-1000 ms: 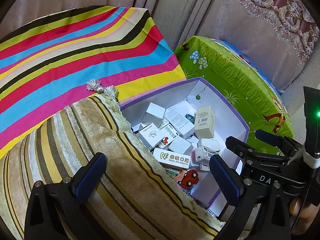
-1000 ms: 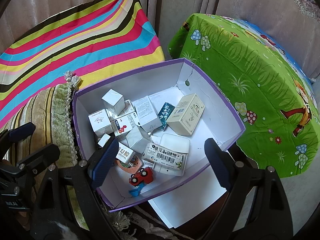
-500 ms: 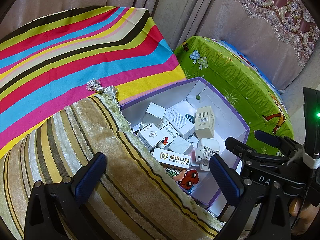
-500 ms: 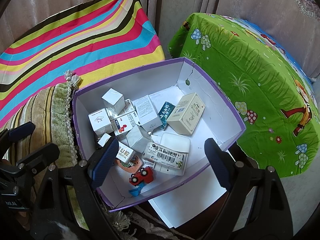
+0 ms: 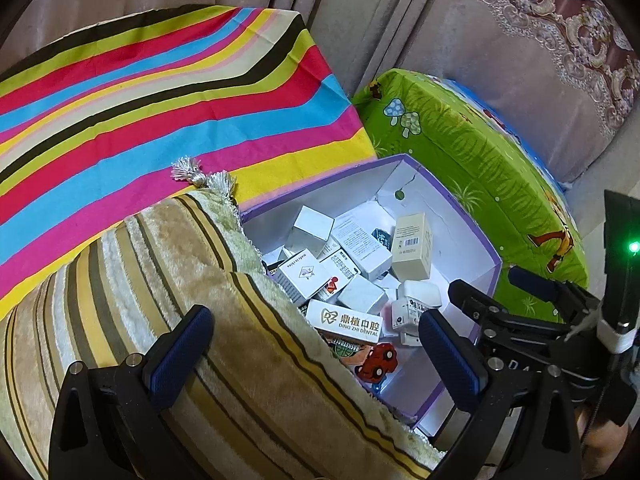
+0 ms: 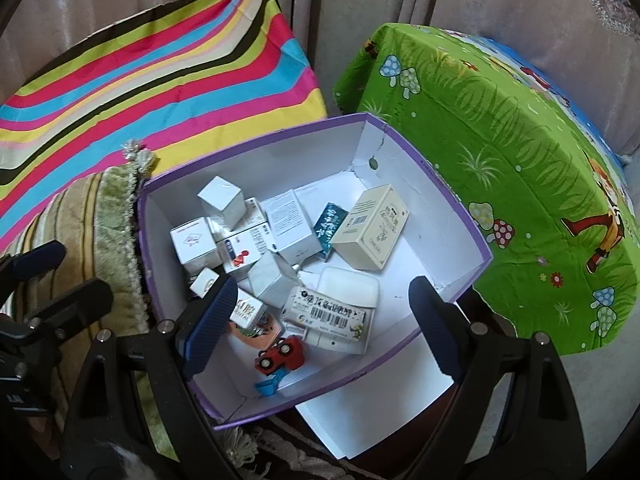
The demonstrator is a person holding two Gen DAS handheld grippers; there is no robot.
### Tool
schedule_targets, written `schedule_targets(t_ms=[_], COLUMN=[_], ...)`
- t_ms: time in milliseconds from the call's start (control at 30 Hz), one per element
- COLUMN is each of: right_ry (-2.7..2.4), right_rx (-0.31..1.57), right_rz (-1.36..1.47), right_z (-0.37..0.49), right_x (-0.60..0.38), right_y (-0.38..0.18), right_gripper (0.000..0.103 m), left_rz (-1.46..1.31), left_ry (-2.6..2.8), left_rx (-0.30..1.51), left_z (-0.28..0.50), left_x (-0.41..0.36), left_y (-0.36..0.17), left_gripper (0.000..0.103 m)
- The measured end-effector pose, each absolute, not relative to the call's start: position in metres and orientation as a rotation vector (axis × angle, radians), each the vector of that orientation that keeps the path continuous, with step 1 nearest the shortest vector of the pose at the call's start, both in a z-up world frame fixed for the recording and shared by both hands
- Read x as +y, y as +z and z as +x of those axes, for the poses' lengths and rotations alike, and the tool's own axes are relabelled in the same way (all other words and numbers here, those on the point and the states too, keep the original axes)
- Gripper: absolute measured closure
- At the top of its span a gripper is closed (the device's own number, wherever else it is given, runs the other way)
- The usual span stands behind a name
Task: Organize rigid objects
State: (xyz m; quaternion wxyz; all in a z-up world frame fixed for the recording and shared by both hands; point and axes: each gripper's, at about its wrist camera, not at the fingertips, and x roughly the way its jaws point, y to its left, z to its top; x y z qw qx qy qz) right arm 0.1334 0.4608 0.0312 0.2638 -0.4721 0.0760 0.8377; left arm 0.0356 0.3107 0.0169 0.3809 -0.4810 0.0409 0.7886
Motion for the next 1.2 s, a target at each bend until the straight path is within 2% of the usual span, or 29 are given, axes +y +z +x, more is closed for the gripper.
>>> schedule_targets(t_ms=[1200], right_ry=[2.227], right_rx=[0.254], right_rz=[-1.304], right_z=[0.128], right_x=[0.475], right_y=[0.021], right_gripper=[0.014], left_rz=[-1.272], left_ry=[2.009], left_rx=[0.135], left_z=[0.023], left_x=[0.327], left_y=[0.014], left_gripper=[0.000])
